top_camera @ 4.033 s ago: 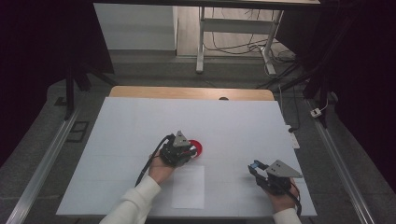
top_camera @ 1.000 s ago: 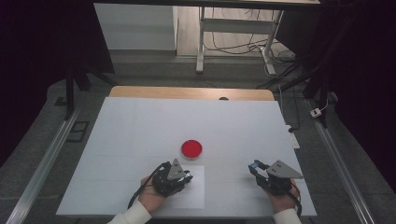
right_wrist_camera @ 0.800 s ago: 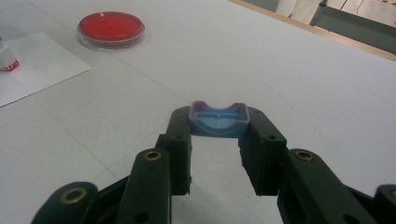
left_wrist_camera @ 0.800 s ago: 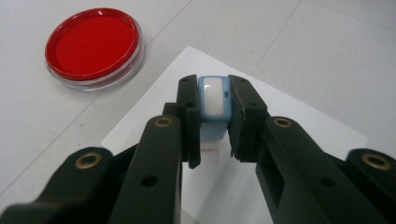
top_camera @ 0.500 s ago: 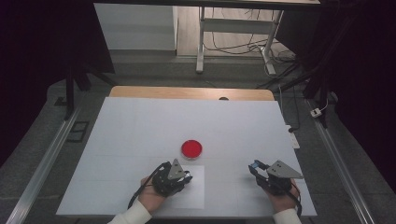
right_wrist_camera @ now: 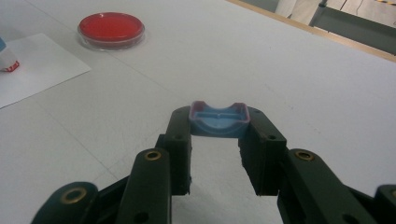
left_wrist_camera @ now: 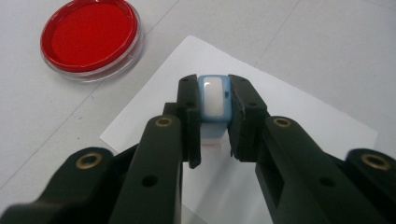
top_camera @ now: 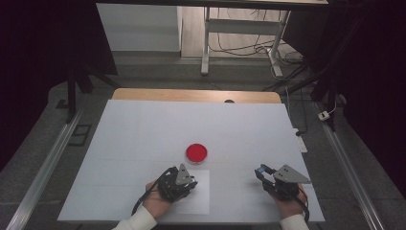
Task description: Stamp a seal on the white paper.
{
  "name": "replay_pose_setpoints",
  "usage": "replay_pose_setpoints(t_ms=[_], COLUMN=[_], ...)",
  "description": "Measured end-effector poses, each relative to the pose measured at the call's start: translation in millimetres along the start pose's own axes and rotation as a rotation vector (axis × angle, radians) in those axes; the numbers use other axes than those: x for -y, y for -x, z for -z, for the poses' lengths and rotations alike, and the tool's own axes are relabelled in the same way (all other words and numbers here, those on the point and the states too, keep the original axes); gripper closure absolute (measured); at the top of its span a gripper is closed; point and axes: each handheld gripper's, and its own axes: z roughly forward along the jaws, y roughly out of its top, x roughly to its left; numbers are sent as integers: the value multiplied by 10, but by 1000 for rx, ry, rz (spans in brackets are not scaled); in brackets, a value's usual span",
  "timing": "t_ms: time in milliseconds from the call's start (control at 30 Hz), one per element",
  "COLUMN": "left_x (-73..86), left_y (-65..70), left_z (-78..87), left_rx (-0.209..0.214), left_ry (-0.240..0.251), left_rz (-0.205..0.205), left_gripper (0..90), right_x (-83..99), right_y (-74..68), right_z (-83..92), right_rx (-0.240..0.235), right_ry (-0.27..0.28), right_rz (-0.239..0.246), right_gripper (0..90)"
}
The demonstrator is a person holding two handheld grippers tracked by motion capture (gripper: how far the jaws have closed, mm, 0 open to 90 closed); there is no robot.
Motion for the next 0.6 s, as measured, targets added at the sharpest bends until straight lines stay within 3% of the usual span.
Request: replay_pose_setpoints(t_ms=[600], left_x=[-25], left_y=[-12], left_z=[-8], left_rx=[9], left_ry=[-16], left_rz=[0], left_gripper=[760], right_x=[-3], right_y=[-1], right_z=[3], right_rx=[2], right_ry=[-4], right_rz=[4], right_gripper=[646])
